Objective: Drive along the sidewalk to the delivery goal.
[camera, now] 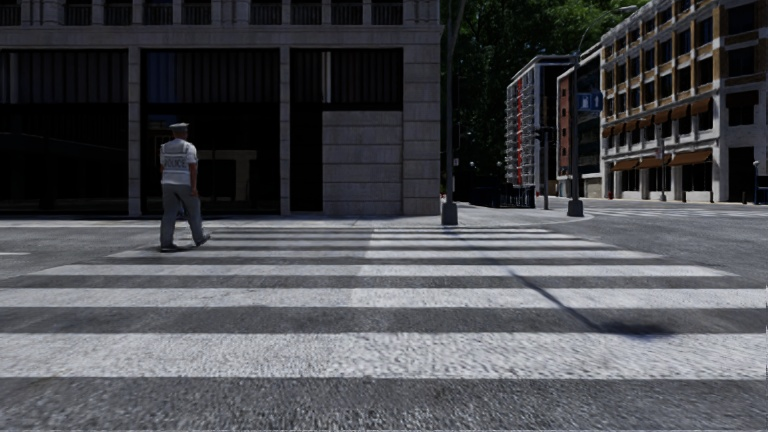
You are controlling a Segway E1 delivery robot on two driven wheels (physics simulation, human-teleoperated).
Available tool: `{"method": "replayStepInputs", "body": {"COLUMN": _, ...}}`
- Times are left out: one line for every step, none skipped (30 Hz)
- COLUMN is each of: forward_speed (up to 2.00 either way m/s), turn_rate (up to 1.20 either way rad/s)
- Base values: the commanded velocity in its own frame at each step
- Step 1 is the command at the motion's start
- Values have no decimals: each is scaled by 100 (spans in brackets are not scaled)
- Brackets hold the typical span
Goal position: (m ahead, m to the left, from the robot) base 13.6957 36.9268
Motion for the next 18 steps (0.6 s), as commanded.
{"method": "replayStepInputs", "body": {"forward_speed": 200, "turn_rate": 0}}
{"method": "replayStepInputs", "body": {"forward_speed": 200, "turn_rate": 0}}
{"method": "replayStepInputs", "body": {"forward_speed": 200, "turn_rate": 0}}
{"method": "replayStepInputs", "body": {"forward_speed": 200, "turn_rate": 0}}
{"method": "replayStepInputs", "body": {"forward_speed": 200, "turn_rate": 0}}
{"method": "replayStepInputs", "body": {"forward_speed": 200, "turn_rate": 3}}
{"method": "replayStepInputs", "body": {"forward_speed": 200, "turn_rate": 8}}
{"method": "replayStepInputs", "body": {"forward_speed": 200, "turn_rate": 8}}
{"method": "replayStepInputs", "body": {"forward_speed": 200, "turn_rate": 7}}
{"method": "replayStepInputs", "body": {"forward_speed": 200, "turn_rate": 0}}
{"method": "replayStepInputs", "body": {"forward_speed": 200, "turn_rate": 0}}
{"method": "replayStepInputs", "body": {"forward_speed": 200, "turn_rate": 0}}
{"method": "replayStepInputs", "body": {"forward_speed": 200, "turn_rate": 0}}
{"method": "replayStepInputs", "body": {"forward_speed": 200, "turn_rate": 0}}
{"method": "replayStepInputs", "body": {"forward_speed": 200, "turn_rate": 0}}
{"method": "replayStepInputs", "body": {"forward_speed": 200, "turn_rate": 0}}
{"method": "replayStepInputs", "body": {"forward_speed": 200, "turn_rate": 0}}
{"method": "replayStepInputs", "body": {"forward_speed": 200, "turn_rate": 0}}
